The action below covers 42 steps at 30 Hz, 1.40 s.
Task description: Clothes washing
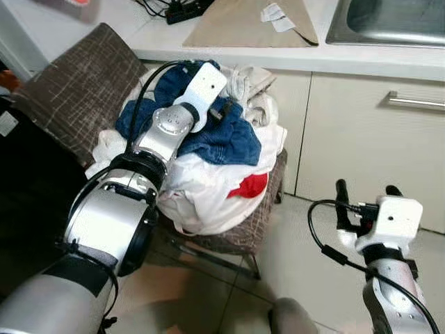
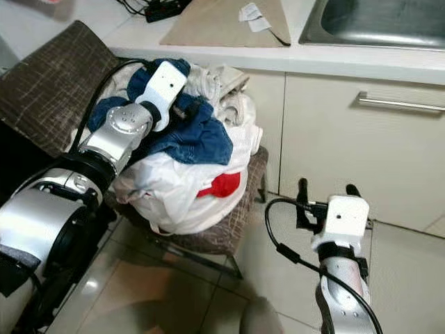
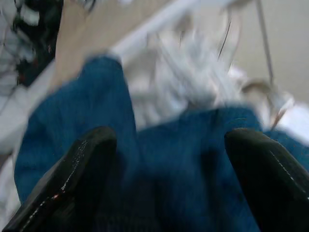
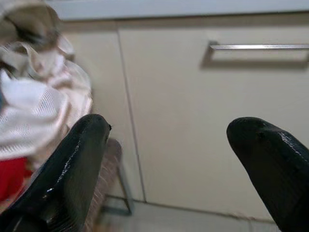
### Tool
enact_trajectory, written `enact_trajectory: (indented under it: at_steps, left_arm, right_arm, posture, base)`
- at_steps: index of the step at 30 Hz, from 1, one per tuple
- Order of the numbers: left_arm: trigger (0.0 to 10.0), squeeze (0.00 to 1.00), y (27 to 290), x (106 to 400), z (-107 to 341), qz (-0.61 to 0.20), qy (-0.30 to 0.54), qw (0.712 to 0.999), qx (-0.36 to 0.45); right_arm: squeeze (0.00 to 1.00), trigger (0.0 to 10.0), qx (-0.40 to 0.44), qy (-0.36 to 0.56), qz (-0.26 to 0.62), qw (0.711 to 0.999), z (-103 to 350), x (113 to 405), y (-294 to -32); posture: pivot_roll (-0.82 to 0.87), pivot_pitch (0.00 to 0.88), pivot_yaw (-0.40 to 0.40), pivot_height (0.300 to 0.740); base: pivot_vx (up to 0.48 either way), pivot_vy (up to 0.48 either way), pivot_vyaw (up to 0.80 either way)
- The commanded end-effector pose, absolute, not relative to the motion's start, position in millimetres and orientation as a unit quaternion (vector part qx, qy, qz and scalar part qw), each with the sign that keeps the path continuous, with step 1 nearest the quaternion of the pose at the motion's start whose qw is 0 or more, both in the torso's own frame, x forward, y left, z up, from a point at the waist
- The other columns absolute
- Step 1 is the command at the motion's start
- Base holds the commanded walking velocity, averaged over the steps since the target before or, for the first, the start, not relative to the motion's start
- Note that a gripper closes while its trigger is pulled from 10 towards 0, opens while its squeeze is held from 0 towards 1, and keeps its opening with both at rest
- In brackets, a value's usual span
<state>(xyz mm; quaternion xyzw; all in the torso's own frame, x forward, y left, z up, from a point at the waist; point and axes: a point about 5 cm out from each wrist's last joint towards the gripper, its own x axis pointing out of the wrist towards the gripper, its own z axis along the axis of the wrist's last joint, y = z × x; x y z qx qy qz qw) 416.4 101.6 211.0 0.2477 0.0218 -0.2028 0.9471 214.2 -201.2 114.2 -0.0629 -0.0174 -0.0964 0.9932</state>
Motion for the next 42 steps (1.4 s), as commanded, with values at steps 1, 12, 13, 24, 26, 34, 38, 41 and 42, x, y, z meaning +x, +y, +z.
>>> enact_trajectory:
  at_steps: [1, 12, 13, 24, 26, 34, 38, 41, 42]
  left_arm:
    - [10.0, 0.0, 113, 418, 210, -0.18, 0.041, 0.948, 0.26]
    - [10.0, 0.0, 134, 411, 170, -0.077, 0.094, 0.943, 0.31]
    - [10.0, 0.0, 138, 413, 179, -0.05, 0.063, 0.945, 0.317]
    - [10.0, 0.0, 160, 418, 203, 0.003, 0.023, 0.949, 0.315]
    - [10.0, 0.0, 170, 418, 205, 0.03, 0.02, 0.942, 0.334]
    - [10.0, 0.0, 190, 410, 182, 0.063, 0.066, 0.902, 0.422]
    - [8.2, 0.0, 181, 405, 158, 0.008, 0.122, 0.915, 0.384]
    - [0.0, 0.0, 173, 401, 146, -0.019, 0.146, 0.922, 0.357]
    - [0.0, 0.0, 173, 401, 146, -0.019, 0.146, 0.922, 0.357]
  right_arm:
    - [0.0, 10.0, -0.061, -0.016, -0.09, 0.994, 117, 212, -196]
    - [0.0, 10.0, -0.06, 0.009, -0.089, 0.994, 118, 197, -195]
    - [0.0, 10.0, -0.063, 0.014, -0.087, 0.994, 118, 193, -195]
    - [0.0, 10.0, -0.065, 0.025, -0.079, 0.994, 116, 194, -194]
    - [0.0, 10.0, -0.064, 0.026, -0.077, 0.995, 115, 195, -194]
    - [0.0, 10.0, -0.064, 0.032, -0.069, 0.995, 111, 198, -192]
    - [0.0, 10.0, -0.064, 0.034, -0.069, 0.995, 110, 198, -192]
    - [0.0, 10.0, -0.063, 0.036, -0.069, 0.995, 109, 199, -192]
    - [0.0, 10.0, -0.063, 0.036, -0.069, 0.995, 109, 199, -192]
  posture:
    - [-0.53, 0.187, 0.222, 0.732]
    - [-0.56, 0.235, 0.194, 0.732]
    - [-0.57, 0.236, 0.191, 0.732]
    - [-0.56, 0.206, 0.185, 0.732]
    - [-0.56, 0.188, 0.184, 0.732]
    - [-0.56, 0.177, 0.183, 0.732]
    - [-0.56, 0.178, 0.183, 0.732]
    - [-0.56, 0.182, 0.185, 0.732]
    - [-0.56, 0.182, 0.185, 0.732]
  base:
    - [0.0, 0.0, 0.0]
    - [0.0, 0.0, 0.0]
    - [0.0, 0.0, 0.0]
    - [0.0, 0.0, 0.0]
    - [0.0, 0.0, 0.0]
    - [0.0, 0.0, 0.0]
    - [0.0, 0.0, 0.0]
    - [0.0, 0.0, 0.0]
    - [0.0, 0.0, 0.0]
